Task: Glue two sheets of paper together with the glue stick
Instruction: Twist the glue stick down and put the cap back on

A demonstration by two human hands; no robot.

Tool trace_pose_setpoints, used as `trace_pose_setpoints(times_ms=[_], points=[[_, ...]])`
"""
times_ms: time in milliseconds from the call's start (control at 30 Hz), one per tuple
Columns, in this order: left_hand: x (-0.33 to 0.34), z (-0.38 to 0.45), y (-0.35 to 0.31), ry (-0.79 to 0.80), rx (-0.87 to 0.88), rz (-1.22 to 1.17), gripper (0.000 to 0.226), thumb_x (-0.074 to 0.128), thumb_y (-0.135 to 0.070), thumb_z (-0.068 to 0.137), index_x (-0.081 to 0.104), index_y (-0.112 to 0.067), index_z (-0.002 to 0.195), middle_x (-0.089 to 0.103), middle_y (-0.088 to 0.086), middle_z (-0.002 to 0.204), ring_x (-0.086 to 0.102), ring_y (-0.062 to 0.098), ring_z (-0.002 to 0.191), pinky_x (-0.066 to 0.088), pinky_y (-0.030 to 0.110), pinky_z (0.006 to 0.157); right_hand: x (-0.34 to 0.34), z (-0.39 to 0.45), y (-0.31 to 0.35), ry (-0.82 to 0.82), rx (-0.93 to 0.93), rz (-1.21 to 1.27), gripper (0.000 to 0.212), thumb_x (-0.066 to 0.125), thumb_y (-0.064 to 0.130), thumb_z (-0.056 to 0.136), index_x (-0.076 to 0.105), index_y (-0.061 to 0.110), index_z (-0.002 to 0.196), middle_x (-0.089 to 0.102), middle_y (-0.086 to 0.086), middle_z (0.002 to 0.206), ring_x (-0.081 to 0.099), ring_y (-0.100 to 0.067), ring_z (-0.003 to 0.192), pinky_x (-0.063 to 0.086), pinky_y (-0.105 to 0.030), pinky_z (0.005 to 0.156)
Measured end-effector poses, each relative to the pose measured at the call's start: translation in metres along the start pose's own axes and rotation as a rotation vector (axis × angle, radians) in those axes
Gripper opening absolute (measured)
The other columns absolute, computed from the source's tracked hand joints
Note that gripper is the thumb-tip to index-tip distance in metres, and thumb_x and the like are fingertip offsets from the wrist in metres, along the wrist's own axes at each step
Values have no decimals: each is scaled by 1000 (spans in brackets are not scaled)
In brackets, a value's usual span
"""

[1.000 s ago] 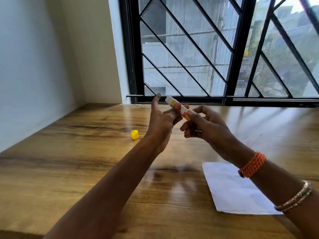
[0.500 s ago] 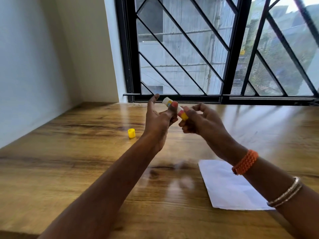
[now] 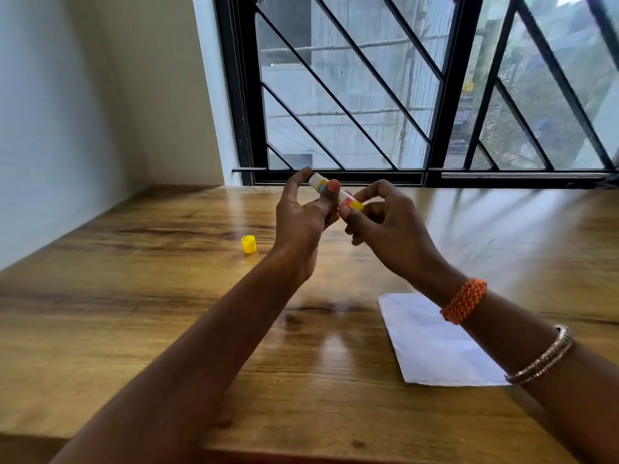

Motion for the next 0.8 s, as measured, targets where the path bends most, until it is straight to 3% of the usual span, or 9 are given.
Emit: trace_pose_setpoints(times_ms=[100, 167, 267, 367, 467, 600, 700, 800], points=[[1, -2, 3, -8, -4, -10, 55, 63, -14, 83, 41, -19, 133, 64, 3, 90, 67, 8, 69, 54, 18, 62, -2, -3, 8, -43, -94, -75, 21, 68, 24, 86, 50, 14, 82, 68, -8, 66, 65, -18, 53, 54, -35, 48], [3, -3, 6, -13, -4, -26, 56, 62, -14, 84, 38, -18, 135, 64, 3, 90, 67, 7, 69, 55, 19, 64, -6, -6, 18, -100, -185, -177, 22, 68, 24, 85, 50, 12, 80, 66, -7, 62, 61, -16, 50, 50, -31, 45], [4, -4, 9, -24, -8, -27, 45, 60, -13, 86, 46, -13, 128, 62, 6, 94, 62, 12, 79, 55, 23, 71, -9, -7, 22, -132, -225, -210, 21, 70, 23, 84, 52, 11, 79, 64, -5, 60, 58, -15, 49, 46, -25, 42], [3, -6, 8, -48, -5, -50, 33, 60, -11, 86, 53, -10, 118, 61, 3, 85, 61, 12, 76, 56, 23, 71, -6, -7, 24, -108, -249, -182, 20, 71, 20, 83, 52, 11, 81, 65, -6, 64, 59, -15, 53, 48, -26, 45], [3, -8, 7, -52, 1, -65, 33, 59, -8, 86, 53, -10, 119, 61, 2, 82, 61, 10, 73, 56, 23, 71, -8, -10, 32, -118, -337, -251, 20, 69, 19, 84, 51, 14, 83, 59, -3, 62, 52, -15, 52, 44, -27, 46], [3, -10, 5, -63, 19, -72, 33, 59, -8, 86, 55, -12, 119, 64, 5, 90, 64, 13, 82, 56, 26, 76, -5, -14, 44, -123, -454, -392, 19, 66, 21, 86, 47, 21, 87, 51, 7, 62, 46, -4, 50, 38, -18, 47], [2, -11, 7, -82, 1, -106, 36, 61, -8, 84, 55, -11, 120, 64, 4, 87, 65, 12, 79, 56, 29, 81, -11, -6, 30, -137, -286, -238, 20, 67, 24, 86, 50, 14, 87, 60, -1, 60, 56, -11, 49, 47, -21, 45], [2, -12, 9, -84, -13, -98, 37, 61, -9, 85, 54, -12, 121, 64, 6, 91, 64, 17, 86, 55, 31, 83, -9, -1, 15, -94, -116, -46, 20, 67, 25, 87, 52, 12, 88, 68, -10, 67, 65, -19, 54, 56, -38, 51]])
Point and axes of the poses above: each hand's wrist, its own z-axis towards the middle knuckle, its own x-axis out of the palm, y = z × x, the point moved 10 cm from there along z, towards the middle knuckle
